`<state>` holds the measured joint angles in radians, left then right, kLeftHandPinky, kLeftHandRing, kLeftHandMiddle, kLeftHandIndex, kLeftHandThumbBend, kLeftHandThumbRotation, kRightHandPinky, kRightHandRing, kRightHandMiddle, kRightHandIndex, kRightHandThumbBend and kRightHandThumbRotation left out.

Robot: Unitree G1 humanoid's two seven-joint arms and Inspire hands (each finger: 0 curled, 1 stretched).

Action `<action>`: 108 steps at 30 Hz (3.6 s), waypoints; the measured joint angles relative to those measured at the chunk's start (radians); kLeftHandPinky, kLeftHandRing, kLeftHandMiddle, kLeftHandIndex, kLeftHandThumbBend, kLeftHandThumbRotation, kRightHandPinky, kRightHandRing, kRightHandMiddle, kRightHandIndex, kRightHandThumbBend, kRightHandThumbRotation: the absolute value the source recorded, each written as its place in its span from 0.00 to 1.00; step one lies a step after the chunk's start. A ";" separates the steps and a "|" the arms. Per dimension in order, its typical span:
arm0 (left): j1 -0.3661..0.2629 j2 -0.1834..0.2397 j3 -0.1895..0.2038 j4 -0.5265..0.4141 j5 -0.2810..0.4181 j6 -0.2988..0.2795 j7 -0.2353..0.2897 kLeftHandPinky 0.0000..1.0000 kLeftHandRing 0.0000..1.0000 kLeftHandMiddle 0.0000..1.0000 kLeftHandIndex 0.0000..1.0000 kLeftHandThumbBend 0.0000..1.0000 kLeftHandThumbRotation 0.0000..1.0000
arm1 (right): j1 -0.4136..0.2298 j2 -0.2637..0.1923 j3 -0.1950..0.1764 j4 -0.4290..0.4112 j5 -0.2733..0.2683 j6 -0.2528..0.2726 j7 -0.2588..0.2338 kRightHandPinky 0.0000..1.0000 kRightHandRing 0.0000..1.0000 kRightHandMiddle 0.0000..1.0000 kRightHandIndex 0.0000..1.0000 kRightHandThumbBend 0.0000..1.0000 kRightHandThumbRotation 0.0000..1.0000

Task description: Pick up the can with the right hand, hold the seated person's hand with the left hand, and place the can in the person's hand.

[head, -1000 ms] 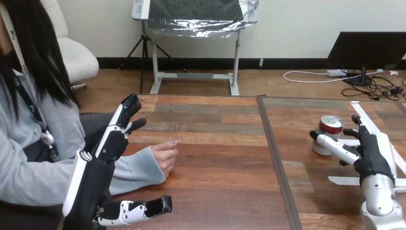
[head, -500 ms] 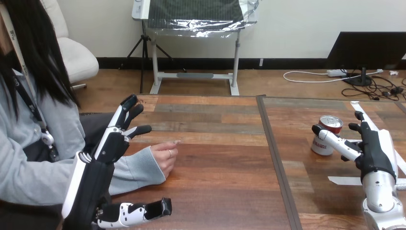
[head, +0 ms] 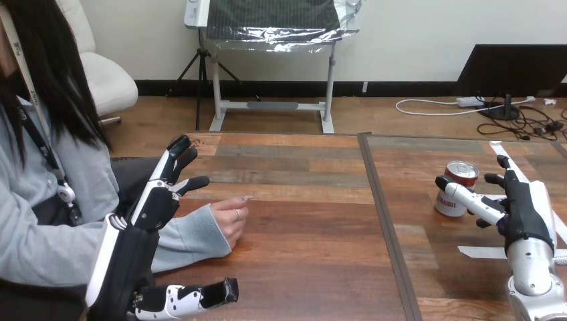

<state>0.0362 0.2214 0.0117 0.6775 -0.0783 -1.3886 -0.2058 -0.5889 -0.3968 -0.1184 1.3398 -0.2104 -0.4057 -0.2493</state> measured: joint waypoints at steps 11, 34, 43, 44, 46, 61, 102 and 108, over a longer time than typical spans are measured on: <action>0.000 0.000 0.001 0.001 -0.001 -0.006 -0.005 0.79 0.94 0.97 0.95 1.00 0.55 | -0.005 -0.001 -0.005 0.000 0.007 0.001 0.010 0.54 0.69 0.89 0.97 1.00 0.49; 0.000 0.000 0.007 0.027 0.007 -0.030 -0.007 0.79 0.94 0.98 0.96 1.00 0.56 | -0.008 -0.003 0.001 0.000 -0.004 -0.002 -0.007 0.74 0.87 0.94 0.99 1.00 0.54; 0.000 0.000 0.006 0.035 0.006 -0.033 -0.007 0.81 0.94 0.98 0.96 1.00 0.55 | -0.009 -0.003 0.004 0.000 -0.015 -0.010 -0.042 0.83 0.96 0.98 1.00 1.00 0.56; 0.000 0.000 0.006 0.036 0.006 -0.033 -0.007 0.81 0.94 0.98 0.96 1.00 0.55 | -0.009 -0.003 0.002 0.000 -0.013 -0.015 -0.044 0.84 0.97 0.98 1.00 1.00 0.56; 0.000 0.000 0.006 0.038 0.006 -0.034 -0.007 0.81 0.94 0.98 0.96 1.00 0.55 | -0.009 -0.003 0.000 0.000 -0.010 -0.024 -0.046 0.87 0.98 0.99 1.00 1.00 0.56; -0.001 -0.001 0.001 0.044 0.005 -0.036 -0.007 0.82 0.94 0.98 0.96 1.00 0.54 | -0.016 -0.003 0.052 -0.003 -0.089 -0.123 -0.241 0.99 1.00 1.00 1.00 1.00 0.61; -0.008 -0.032 -0.008 0.076 -0.001 -0.061 -0.008 0.92 0.97 0.98 0.95 1.00 0.55 | -0.126 -0.062 0.208 -0.023 -0.241 -0.176 -0.242 0.82 0.92 0.91 0.92 1.00 0.54; -0.008 -0.037 -0.007 0.081 0.004 -0.066 -0.008 0.93 0.97 0.98 0.95 1.00 0.55 | -0.148 -0.068 0.228 -0.023 -0.254 -0.151 -0.231 0.81 0.90 0.90 0.90 1.00 0.55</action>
<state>0.0282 0.1839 0.0047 0.7587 -0.0746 -1.4543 -0.2134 -0.7367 -0.4653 0.1098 1.3164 -0.4641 -0.5569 -0.4801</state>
